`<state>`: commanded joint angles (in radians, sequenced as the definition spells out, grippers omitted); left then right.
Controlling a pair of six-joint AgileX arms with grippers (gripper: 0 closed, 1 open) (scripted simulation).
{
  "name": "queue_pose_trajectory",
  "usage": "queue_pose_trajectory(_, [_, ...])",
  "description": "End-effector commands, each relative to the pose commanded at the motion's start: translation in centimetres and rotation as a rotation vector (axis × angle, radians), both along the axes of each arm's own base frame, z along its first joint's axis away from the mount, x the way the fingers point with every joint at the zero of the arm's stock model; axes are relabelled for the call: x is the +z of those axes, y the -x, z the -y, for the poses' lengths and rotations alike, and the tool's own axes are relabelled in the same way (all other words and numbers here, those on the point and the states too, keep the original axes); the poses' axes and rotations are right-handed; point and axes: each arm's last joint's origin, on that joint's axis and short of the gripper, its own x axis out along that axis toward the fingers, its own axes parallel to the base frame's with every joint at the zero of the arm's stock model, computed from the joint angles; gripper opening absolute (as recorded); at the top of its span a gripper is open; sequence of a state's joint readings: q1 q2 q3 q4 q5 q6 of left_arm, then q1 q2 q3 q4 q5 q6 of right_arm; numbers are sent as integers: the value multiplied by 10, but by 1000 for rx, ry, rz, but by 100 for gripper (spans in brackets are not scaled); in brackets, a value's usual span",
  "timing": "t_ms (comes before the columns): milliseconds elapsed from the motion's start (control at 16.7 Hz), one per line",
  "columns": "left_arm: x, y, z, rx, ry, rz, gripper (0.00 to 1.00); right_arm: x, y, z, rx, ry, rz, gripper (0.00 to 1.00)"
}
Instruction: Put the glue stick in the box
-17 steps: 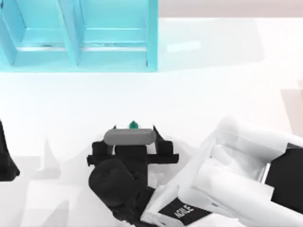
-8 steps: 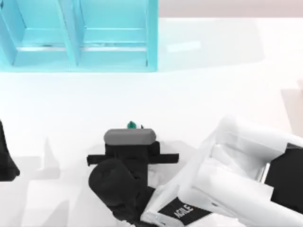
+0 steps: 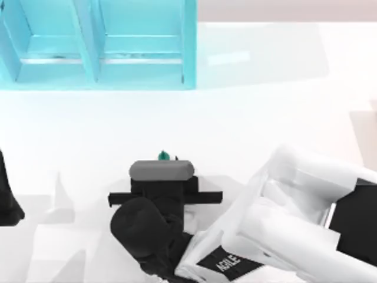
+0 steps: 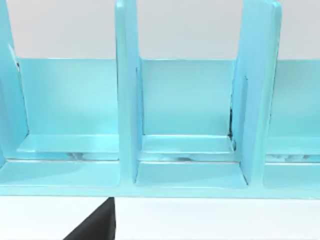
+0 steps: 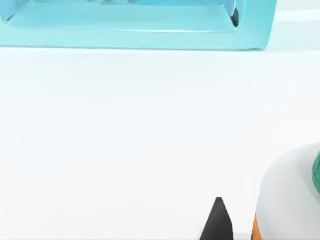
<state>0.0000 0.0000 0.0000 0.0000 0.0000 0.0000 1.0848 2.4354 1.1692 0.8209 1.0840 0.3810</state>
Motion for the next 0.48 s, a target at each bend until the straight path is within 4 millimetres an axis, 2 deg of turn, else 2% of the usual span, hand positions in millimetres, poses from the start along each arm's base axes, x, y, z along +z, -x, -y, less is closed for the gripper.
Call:
queue_pose_trajectory(120, [0,0,0,0,0,0,100,1,1,0,0,1,0,0])
queue_pose_trajectory(240, [0,0,0,0,0,0,100,11,-2,1,-4,6,-3,0])
queue_pose_trajectory(480, [0,0,0,0,0,0,100,58,-1,-1,0,15,-7,0])
